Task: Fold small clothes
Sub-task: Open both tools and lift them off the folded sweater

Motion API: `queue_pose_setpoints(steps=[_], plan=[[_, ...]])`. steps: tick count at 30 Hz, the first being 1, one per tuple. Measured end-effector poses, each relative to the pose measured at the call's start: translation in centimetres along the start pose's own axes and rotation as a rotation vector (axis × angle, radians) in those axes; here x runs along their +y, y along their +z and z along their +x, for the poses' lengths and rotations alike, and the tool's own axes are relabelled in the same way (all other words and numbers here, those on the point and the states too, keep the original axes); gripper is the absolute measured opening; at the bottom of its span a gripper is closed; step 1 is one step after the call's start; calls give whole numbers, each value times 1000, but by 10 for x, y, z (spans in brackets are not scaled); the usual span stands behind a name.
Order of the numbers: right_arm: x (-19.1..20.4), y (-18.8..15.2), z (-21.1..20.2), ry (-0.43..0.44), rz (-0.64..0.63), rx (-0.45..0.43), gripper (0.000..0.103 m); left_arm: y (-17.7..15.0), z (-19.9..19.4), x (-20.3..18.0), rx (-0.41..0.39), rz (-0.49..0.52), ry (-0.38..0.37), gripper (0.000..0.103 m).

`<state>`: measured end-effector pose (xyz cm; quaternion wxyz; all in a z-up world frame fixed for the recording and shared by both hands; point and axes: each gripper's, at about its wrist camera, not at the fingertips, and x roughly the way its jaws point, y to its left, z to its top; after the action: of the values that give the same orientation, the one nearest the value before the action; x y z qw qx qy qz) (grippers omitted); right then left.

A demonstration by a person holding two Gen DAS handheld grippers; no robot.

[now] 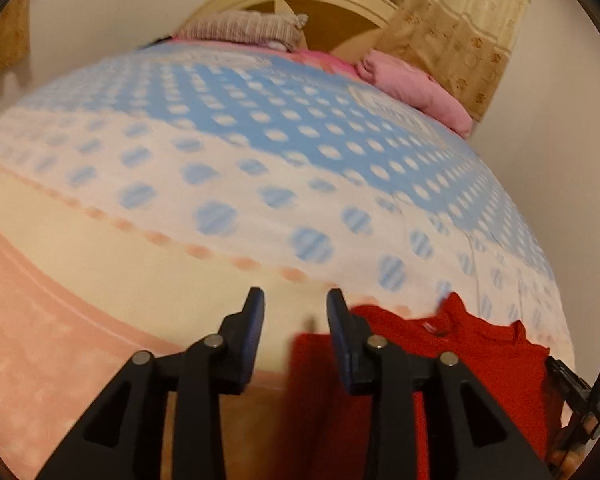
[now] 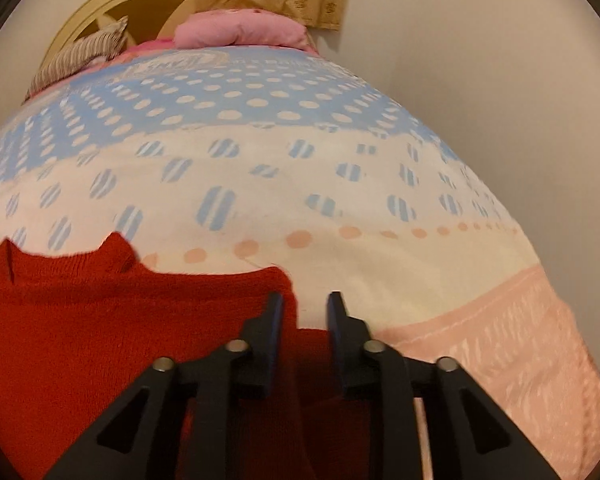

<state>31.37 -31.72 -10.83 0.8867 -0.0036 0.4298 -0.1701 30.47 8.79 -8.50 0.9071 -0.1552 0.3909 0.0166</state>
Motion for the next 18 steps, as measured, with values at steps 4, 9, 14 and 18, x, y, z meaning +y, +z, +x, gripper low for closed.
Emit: queue_pose_setpoints(steps=[4,9,14,18], plan=[[-6,-4,-4,22,32,0,32,-5,-25,5,6,76,25,35],[-8,1,-35,23,28,-109,32,-34,-51,-23,18,214,-16,35],[-9,-24,-124,33,33,-280,32,-64,-60,-51,45,301,-45,35],[0,-66,-156,115,-18,-231,32,-83,-59,-65,70,343,-42,35]])
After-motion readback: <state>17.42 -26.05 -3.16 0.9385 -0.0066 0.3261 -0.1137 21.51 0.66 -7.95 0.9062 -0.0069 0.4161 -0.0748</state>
